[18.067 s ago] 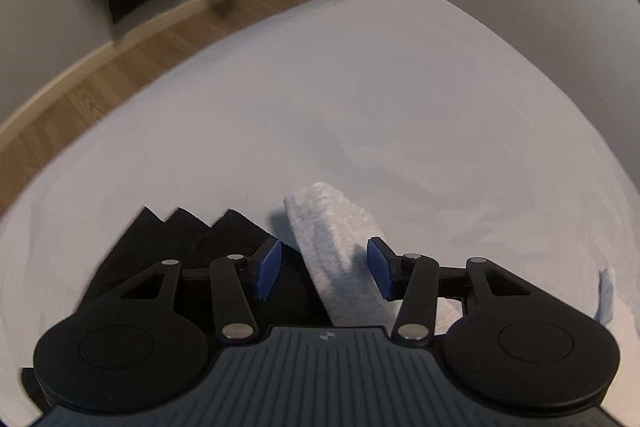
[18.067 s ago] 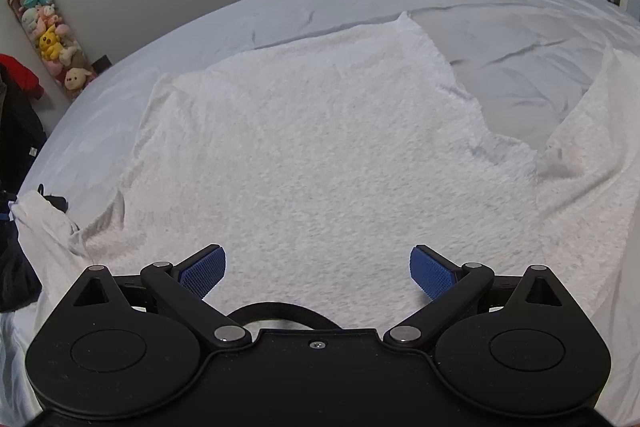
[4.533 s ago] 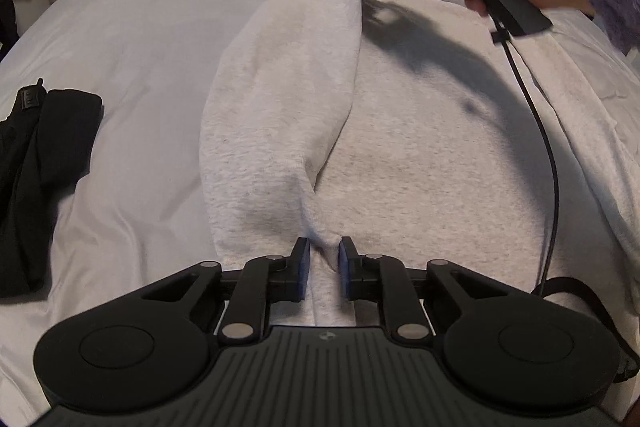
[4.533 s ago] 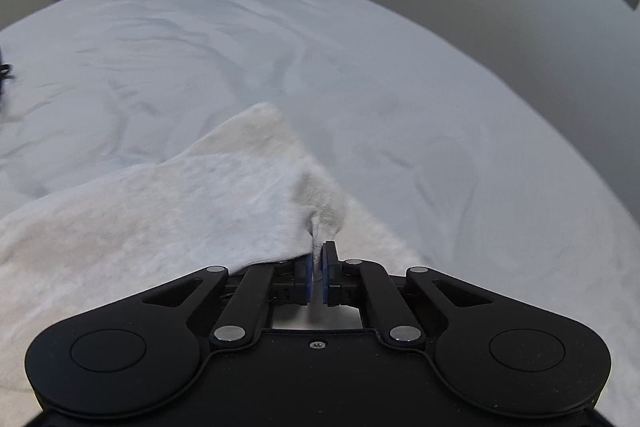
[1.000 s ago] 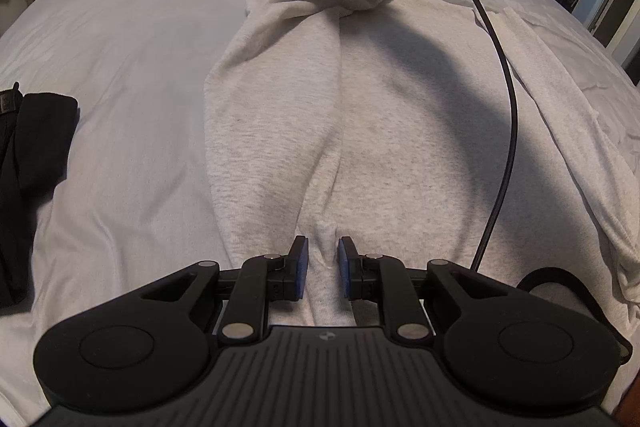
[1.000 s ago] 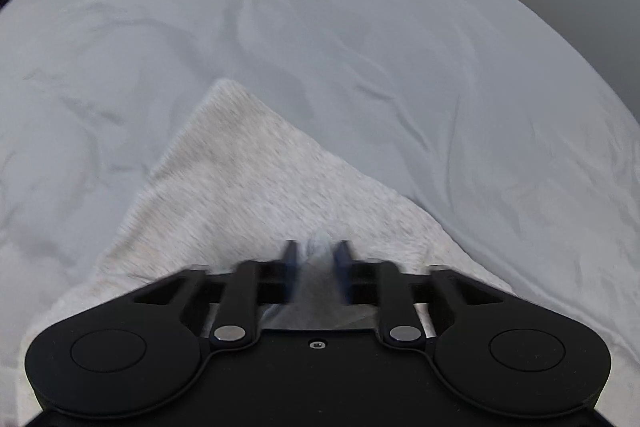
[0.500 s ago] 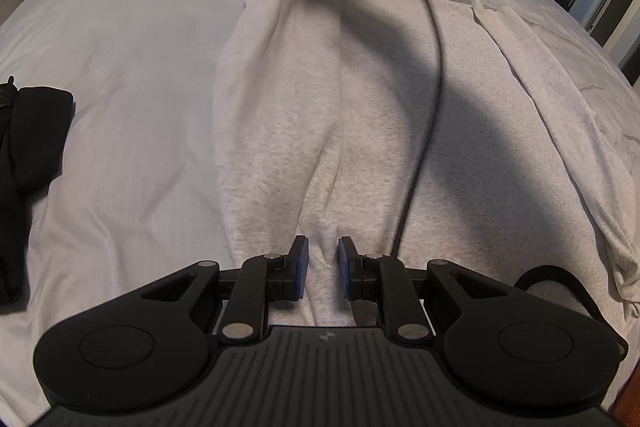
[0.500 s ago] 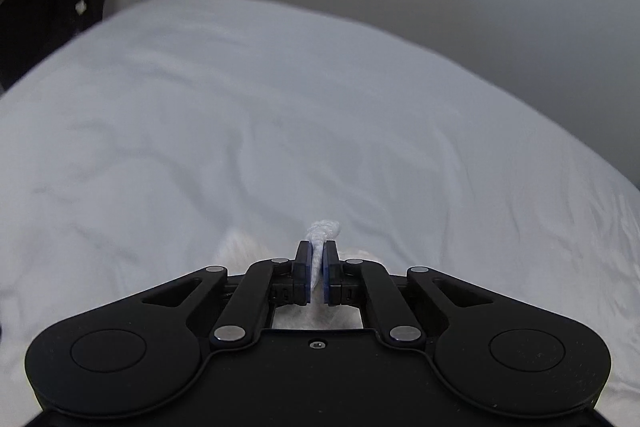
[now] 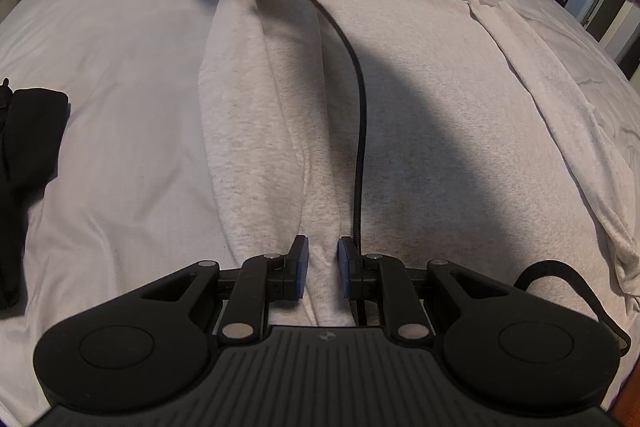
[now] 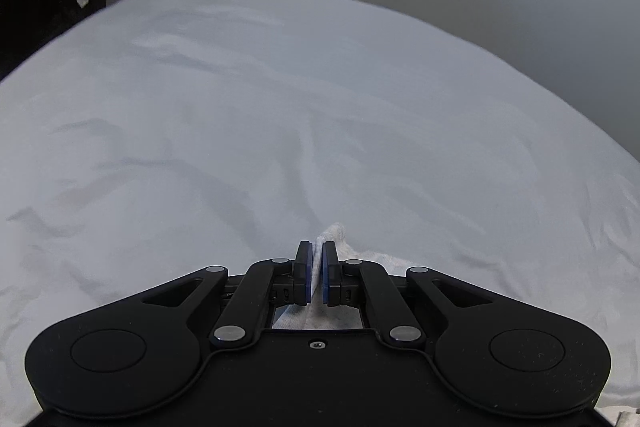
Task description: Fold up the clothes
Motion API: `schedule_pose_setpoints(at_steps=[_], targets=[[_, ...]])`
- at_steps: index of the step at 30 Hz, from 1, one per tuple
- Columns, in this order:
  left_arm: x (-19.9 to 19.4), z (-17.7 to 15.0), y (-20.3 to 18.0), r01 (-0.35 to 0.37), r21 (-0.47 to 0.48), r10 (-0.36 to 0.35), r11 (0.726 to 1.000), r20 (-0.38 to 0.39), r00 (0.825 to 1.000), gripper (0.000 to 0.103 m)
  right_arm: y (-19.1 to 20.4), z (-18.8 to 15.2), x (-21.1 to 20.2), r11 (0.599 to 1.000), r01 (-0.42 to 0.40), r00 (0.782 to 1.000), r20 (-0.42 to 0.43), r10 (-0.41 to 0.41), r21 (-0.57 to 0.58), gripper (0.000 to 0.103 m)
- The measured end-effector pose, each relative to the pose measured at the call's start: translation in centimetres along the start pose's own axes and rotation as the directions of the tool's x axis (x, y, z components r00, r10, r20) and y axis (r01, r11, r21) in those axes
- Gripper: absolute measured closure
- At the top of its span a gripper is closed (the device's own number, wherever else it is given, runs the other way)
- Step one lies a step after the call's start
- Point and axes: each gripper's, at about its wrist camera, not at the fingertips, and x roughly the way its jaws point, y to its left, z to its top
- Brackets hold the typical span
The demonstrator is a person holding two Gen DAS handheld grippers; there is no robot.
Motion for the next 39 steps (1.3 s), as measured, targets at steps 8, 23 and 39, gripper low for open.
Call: schedule_pose_setpoints(at_steps=[8,23,39], targets=[[-0.2,-0.2,0.2,0.020,-0.019,-0.020,1.000,0.014,1.000,0.089,-1.1,1.3,-1.7,0.996,0.013,0.996,0.082,-0.020,0.093,0.063],[-3.2,-0.3,4.5,0.166,-0.122,-0.149,0.979,0.140,0.979,0.087,-3.5,-6.4,-9.4,0.983,-0.150,0.982,-0.097,0.160,0.103,0.081],[-3.0,-1.1,2.2,0.048,0.033,-0.052,0.998,0.118,0.992,0.087,-8.6,-16.1,-16.0,0.957,-0.199,0.963,-0.141,0.231,0.212,0.078]])
